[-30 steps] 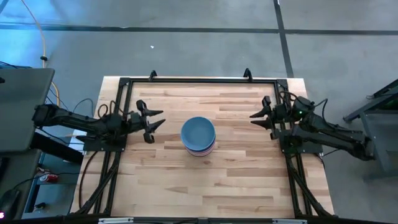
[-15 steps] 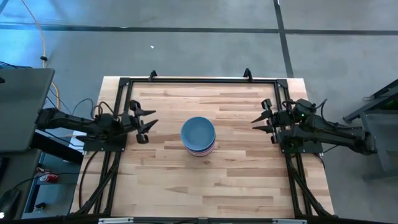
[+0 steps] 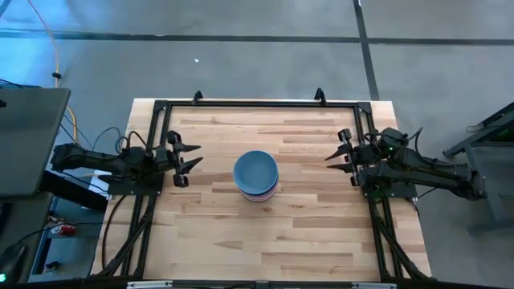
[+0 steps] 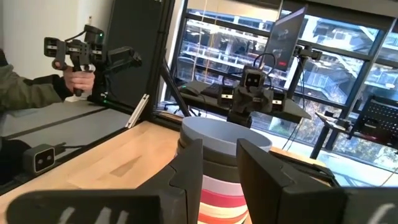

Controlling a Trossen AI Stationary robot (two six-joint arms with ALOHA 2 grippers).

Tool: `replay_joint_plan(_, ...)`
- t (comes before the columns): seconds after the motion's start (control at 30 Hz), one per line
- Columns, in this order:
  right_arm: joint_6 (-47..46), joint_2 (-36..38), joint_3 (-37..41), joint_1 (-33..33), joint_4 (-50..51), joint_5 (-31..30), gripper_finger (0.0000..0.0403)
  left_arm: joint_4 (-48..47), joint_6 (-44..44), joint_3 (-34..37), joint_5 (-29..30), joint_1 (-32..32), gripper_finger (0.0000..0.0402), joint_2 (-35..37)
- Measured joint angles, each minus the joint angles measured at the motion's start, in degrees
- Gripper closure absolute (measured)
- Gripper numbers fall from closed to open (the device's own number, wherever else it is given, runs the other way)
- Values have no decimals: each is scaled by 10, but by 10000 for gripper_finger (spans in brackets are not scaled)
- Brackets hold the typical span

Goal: Nest bowls inside each other
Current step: Return to Home Position

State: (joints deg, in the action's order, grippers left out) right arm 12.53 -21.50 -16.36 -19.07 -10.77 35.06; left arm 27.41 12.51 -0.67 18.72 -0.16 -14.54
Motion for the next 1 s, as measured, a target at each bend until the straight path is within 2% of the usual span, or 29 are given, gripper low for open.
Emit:
replay_joint_plan(0.17,0,23,0,-9,12,1,311,-44,-9,-6,-1,-1,229,37)
replay_joint_plan(0.43,-6,39,0,-12,34,1,311,-214,-18,-70,22,-16,229,93)
replay_joint_plan(0.67,-5,39,0,-12,46,1,311,-274,-16,-78,30,-39,229,145)
replay_joint_plan(0.8,-5,39,0,-12,52,1,311,-316,-46,-78,42,-49,229,143)
replay_joint_plan(1.0,4,39,0,-12,52,-4,311,-300,-37,-65,45,-67,229,143)
